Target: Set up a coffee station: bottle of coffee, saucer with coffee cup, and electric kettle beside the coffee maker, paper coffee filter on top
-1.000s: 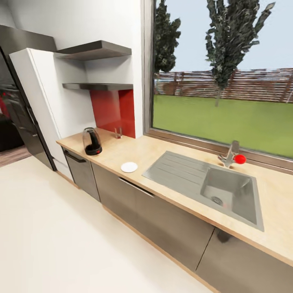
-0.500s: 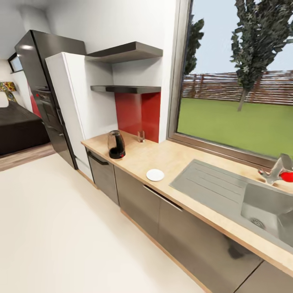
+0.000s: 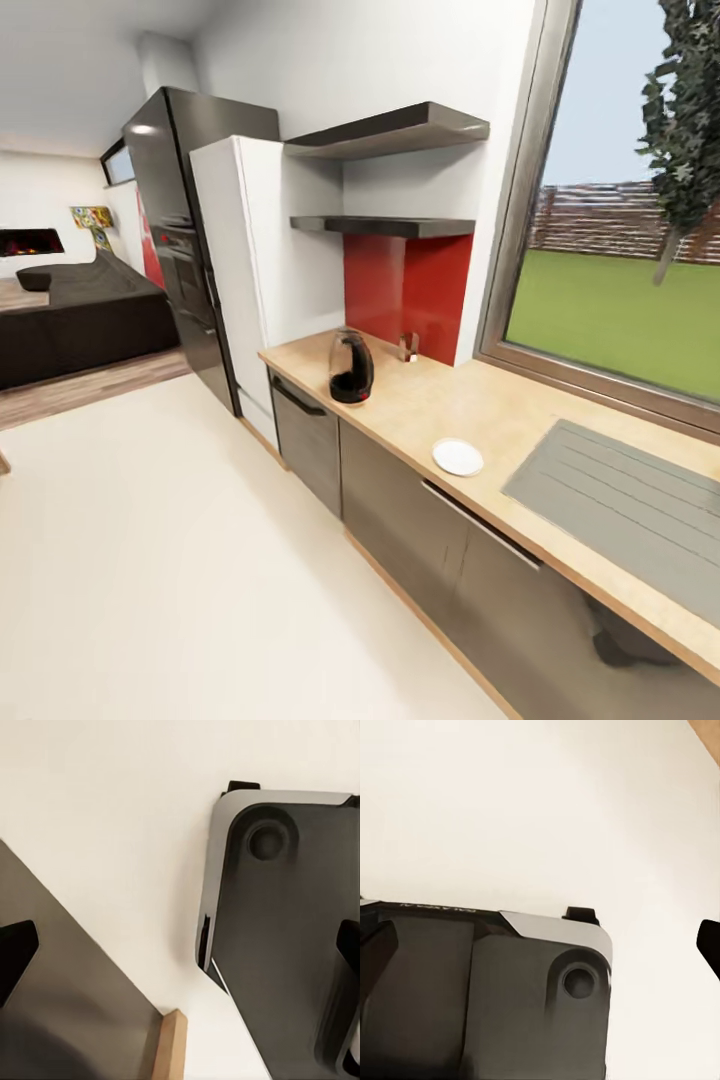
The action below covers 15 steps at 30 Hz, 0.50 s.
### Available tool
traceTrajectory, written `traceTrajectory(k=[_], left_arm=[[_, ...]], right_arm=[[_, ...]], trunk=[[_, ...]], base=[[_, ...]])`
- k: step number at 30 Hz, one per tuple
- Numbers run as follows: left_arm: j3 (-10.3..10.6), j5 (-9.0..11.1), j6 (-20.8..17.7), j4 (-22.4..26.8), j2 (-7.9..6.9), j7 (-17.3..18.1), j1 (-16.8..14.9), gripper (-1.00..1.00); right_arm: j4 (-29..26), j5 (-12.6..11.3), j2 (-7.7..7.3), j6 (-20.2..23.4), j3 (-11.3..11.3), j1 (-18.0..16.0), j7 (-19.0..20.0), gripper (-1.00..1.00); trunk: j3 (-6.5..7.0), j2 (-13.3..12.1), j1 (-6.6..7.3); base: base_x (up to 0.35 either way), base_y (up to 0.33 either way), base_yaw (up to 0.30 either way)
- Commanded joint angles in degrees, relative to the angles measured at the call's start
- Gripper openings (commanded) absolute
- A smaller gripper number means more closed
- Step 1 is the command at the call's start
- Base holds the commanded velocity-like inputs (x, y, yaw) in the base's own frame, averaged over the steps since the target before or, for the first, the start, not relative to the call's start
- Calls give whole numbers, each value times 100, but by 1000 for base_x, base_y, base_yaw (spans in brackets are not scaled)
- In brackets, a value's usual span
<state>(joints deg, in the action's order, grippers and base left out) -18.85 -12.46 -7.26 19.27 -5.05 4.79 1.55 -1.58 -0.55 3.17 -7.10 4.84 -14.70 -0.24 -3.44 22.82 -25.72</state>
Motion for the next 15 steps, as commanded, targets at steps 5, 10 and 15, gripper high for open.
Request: traceTrajectory(k=[5,10,15], left_arm=[[-49,-55,-38,24,12,48,3,100],[-49,-55,-38,24,13,50,3,100],[-49,-55,-38,24,13,48,3,100]], right_arm=[[9,-6,0,-20,43,-7,-3,100],[9,-6,-7,-20,43,-7,-3,100],[8,-6,-9,-20,42,-6,-3,100]], trunk=[[16,10,-6],[42,10,-6],[52,10,-6]], base=[[252,257,248],[257,250,235],[257,249,69]])
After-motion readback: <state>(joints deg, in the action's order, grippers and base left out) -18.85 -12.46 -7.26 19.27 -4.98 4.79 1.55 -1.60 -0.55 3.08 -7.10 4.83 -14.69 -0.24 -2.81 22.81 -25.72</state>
